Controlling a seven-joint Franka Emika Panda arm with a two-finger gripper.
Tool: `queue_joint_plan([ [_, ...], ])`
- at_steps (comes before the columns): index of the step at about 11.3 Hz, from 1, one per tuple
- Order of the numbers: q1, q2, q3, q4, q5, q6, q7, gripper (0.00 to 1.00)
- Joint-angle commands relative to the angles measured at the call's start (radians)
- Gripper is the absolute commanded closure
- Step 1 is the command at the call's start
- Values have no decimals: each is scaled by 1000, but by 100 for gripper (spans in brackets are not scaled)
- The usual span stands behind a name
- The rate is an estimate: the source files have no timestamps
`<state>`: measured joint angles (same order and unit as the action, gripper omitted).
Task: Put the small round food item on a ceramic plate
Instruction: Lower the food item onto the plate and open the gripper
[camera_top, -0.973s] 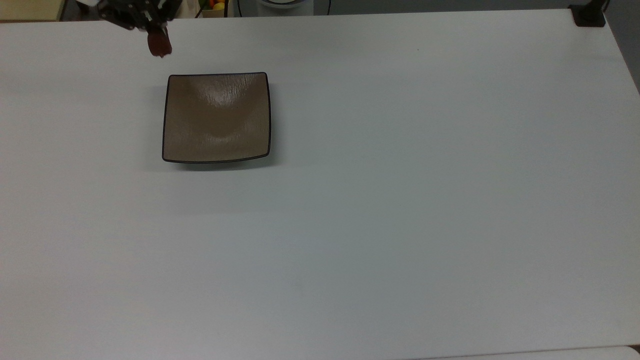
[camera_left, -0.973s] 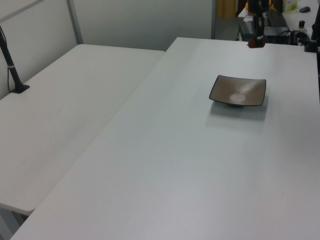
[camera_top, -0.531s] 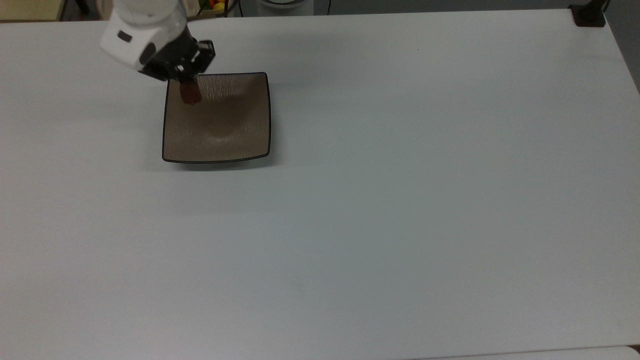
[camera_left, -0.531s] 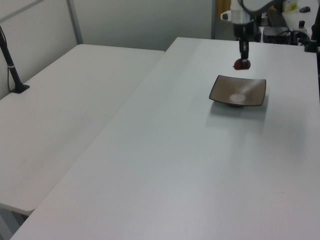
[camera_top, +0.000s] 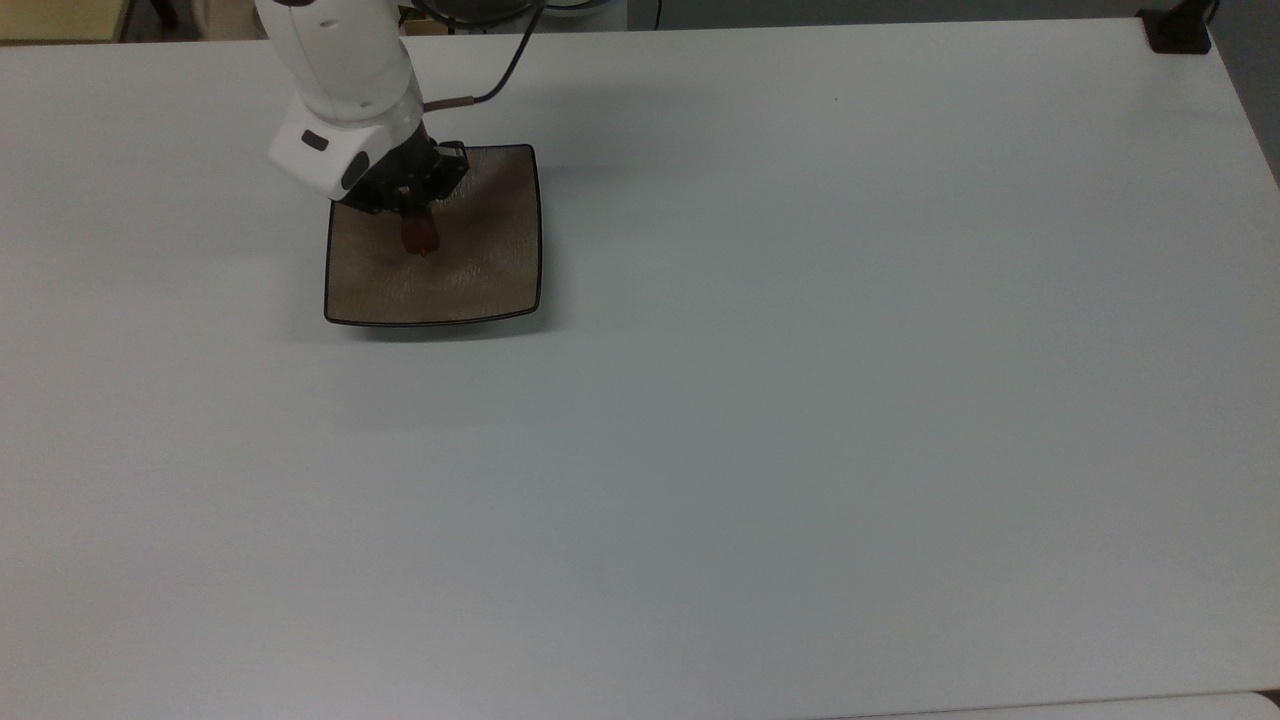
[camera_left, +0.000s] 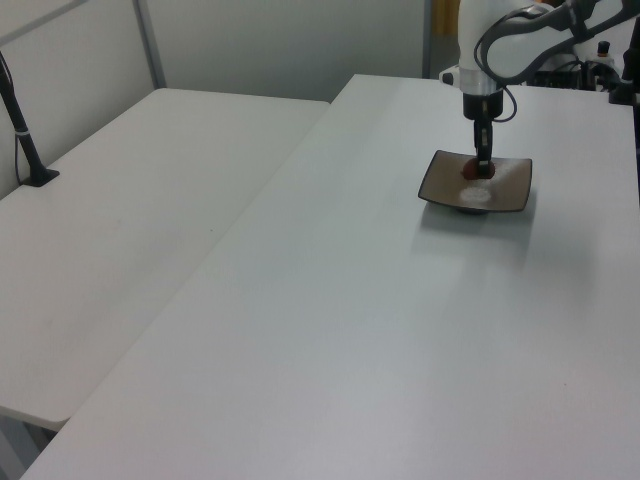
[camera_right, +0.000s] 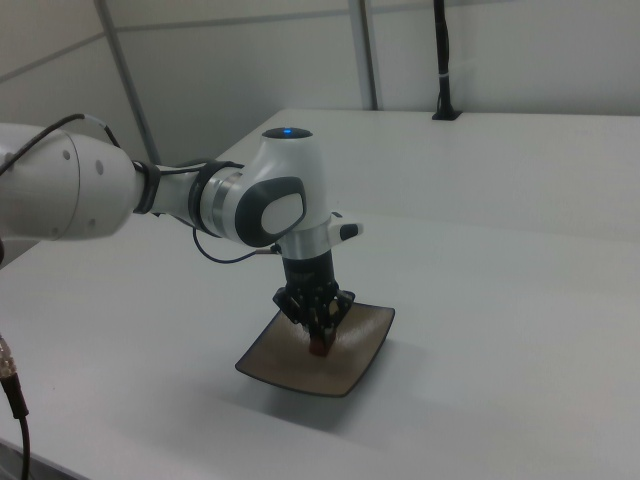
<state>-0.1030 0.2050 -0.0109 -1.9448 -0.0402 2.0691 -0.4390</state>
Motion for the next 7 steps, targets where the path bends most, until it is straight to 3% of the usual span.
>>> queue_joint_plan([
  [1,9,14,18,-22,11,39,52,63],
  [2,9,14,19,-20,11,39,56,16],
  [3,9,16,19,-22,11,39,59,2],
  [7,9,25,19,-19,11,39,59,0],
])
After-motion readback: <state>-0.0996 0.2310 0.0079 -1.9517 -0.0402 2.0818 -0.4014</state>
